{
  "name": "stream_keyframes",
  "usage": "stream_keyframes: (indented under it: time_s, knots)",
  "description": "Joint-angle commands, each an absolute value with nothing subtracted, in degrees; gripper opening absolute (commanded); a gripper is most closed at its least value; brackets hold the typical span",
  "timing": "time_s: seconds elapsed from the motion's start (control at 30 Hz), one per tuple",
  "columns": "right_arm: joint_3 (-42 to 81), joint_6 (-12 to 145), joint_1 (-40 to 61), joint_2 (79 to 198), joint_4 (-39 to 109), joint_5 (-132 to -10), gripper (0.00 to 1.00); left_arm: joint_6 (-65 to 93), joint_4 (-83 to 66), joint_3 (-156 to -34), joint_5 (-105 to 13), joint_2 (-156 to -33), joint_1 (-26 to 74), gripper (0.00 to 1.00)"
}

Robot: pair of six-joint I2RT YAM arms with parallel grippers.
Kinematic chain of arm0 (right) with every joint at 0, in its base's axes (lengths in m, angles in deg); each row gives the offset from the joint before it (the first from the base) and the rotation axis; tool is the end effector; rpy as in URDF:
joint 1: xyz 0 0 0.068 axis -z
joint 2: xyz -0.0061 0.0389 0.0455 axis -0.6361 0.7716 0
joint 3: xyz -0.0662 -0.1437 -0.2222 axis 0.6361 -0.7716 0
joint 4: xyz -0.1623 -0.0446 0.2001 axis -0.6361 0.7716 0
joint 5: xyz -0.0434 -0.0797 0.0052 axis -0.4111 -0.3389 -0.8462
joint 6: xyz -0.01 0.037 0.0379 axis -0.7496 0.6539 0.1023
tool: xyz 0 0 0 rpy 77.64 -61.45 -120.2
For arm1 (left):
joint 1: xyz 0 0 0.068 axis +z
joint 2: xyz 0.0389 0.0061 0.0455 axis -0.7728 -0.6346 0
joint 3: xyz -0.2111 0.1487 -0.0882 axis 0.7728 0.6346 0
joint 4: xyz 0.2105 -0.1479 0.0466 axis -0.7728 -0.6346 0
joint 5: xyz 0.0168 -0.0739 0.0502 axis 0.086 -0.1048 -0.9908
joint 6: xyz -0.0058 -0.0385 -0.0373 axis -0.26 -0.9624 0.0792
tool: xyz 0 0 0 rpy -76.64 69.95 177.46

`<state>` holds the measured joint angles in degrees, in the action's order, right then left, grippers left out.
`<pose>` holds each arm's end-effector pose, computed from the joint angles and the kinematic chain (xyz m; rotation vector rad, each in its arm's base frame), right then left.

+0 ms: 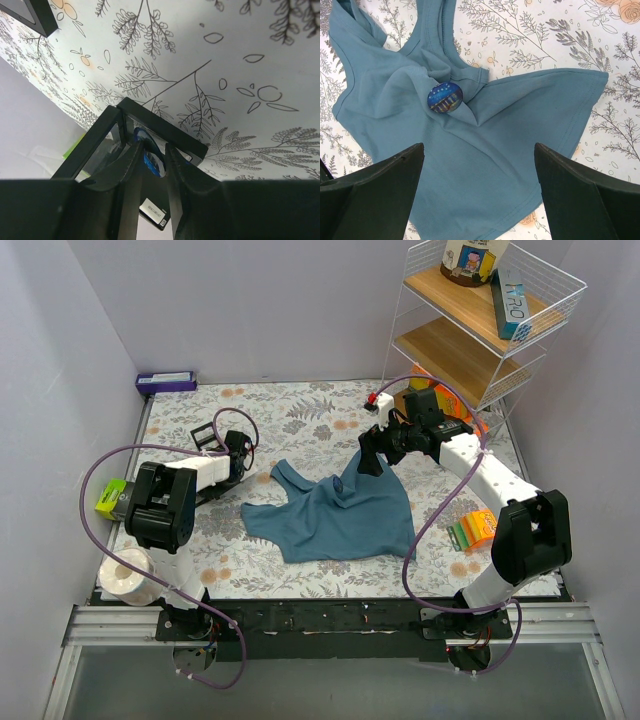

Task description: Remove the brooch from the garment

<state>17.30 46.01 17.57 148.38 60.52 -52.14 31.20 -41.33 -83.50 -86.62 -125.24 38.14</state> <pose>0.3214 0.1468 0.2885 -0.9263 2.1190 0.6170 0.3303 -0.0535 0.1368 0.3234 2.7346 0.7747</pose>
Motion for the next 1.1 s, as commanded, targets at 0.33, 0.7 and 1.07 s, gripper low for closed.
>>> stream_keyframes:
  time_s: [0.33, 0.7, 1.07]
  knots:
    - [19.24, 45.38, 17.44, 148.03, 59.27, -51.51, 0.98, 27.64, -47.02, -86.77, -81.15, -122.87, 38.39, 0.26]
    - [19.15, 45.29, 17.44, 147.86, 59.44, -51.42, 0.98, 26.24, -48.87, -87.57, -80.54, -121.99, 37.87, 0.28]
    - [19.42, 45.29, 17.53, 147.95, 59.71, -51.24, 0.98, 26.15, -49.74, -87.65, -79.92, -120.14, 37.51, 0.33]
